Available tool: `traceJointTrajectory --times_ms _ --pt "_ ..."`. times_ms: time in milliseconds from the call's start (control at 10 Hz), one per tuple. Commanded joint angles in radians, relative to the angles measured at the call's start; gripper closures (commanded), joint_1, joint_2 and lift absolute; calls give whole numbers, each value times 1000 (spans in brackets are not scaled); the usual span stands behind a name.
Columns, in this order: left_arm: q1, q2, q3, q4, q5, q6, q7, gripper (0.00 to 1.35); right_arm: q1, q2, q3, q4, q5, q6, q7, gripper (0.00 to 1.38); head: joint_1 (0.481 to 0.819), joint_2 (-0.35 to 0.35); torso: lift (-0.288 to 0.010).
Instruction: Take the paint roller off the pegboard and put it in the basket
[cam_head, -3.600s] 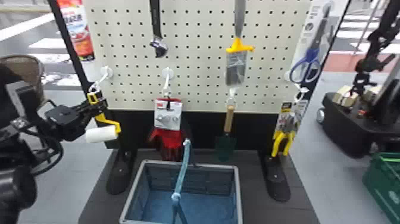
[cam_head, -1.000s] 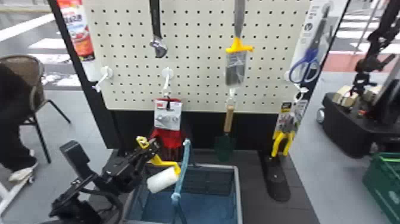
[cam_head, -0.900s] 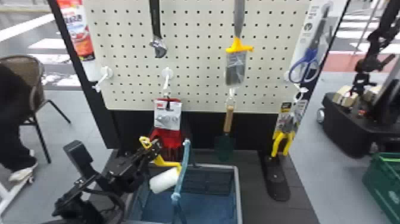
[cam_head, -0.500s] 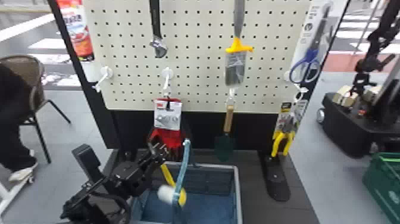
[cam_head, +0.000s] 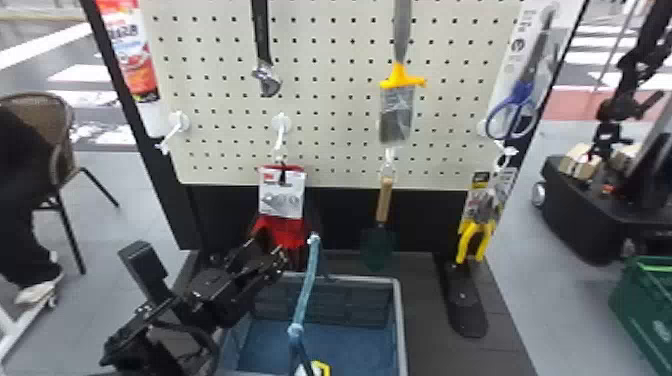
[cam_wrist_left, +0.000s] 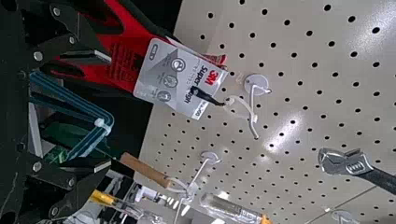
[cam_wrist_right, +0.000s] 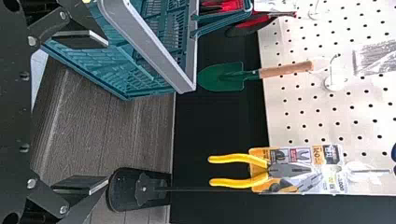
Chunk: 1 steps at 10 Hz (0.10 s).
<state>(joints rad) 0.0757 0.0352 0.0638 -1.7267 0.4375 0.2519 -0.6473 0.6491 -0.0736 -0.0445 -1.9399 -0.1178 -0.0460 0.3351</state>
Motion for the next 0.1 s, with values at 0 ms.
traceJointTrajectory --times_ms 0 --pt "0 0 4 0 -13 -28 0 483 -2 0 0 2 0 0 1 252 549 0 -100"
